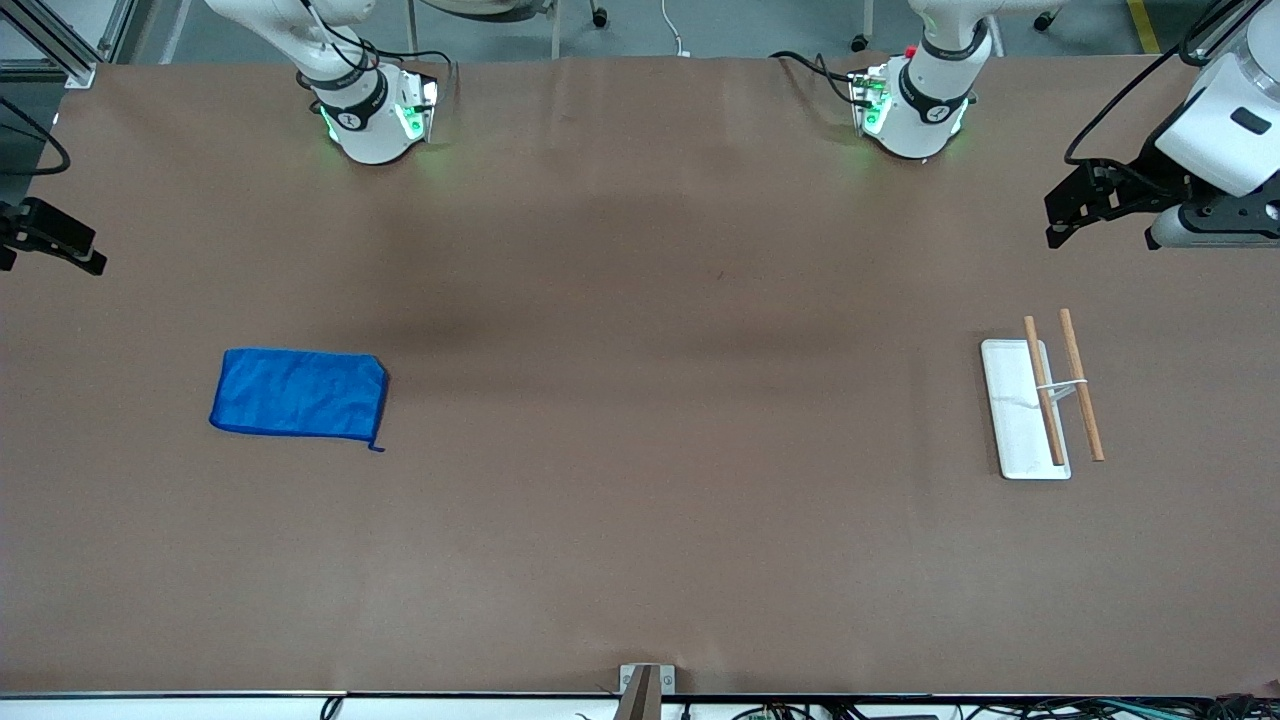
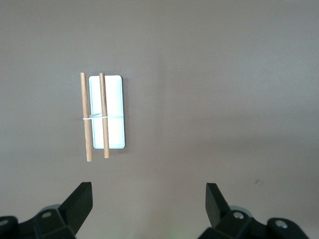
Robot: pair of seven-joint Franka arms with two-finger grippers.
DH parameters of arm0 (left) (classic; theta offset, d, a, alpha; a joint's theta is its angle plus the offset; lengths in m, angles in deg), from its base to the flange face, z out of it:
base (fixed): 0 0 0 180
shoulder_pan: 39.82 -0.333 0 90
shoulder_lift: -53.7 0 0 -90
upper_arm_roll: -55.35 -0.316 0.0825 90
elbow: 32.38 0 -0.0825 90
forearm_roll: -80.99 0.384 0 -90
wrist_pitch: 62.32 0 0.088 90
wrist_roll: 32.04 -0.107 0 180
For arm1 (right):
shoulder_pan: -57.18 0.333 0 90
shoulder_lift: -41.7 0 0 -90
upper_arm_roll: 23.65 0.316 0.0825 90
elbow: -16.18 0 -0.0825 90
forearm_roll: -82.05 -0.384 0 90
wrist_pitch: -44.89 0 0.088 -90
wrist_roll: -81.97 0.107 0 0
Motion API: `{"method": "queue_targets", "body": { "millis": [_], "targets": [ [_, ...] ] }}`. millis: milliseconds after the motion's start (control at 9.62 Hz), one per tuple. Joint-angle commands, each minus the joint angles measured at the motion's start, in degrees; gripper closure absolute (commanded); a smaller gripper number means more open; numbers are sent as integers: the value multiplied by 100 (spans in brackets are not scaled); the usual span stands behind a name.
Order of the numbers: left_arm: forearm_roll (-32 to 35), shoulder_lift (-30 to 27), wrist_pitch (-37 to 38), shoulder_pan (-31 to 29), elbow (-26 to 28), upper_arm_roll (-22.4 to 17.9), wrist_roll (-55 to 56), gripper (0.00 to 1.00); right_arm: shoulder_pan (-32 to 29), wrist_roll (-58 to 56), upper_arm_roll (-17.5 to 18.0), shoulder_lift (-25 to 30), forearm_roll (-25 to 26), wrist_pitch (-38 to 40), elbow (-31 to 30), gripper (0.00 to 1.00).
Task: Right arm passes towel to left arm to hang
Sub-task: 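Move the right gripper toward the blue towel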
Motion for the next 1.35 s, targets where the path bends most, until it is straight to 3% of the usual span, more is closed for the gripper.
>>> {"method": "queue_targets", "body": {
  "millis": [0,519,831,1247],
  "targets": [
    [-49,67,79,-6,96,7,32,0,-46,36,60,96,27,-146,-163,3],
    [-5,172,79,29,-18,7,-11,0,-81,27,51,44,27,-427,-311,3],
    [-5,216,70,20,-10,25,-38,0,-204,27,51,43,27,-1329,-1336,3],
    [-5,251,62,29,-10,43,32,0,-222,10,51,-254,27,-3690,-2980,3]
  ]
}}
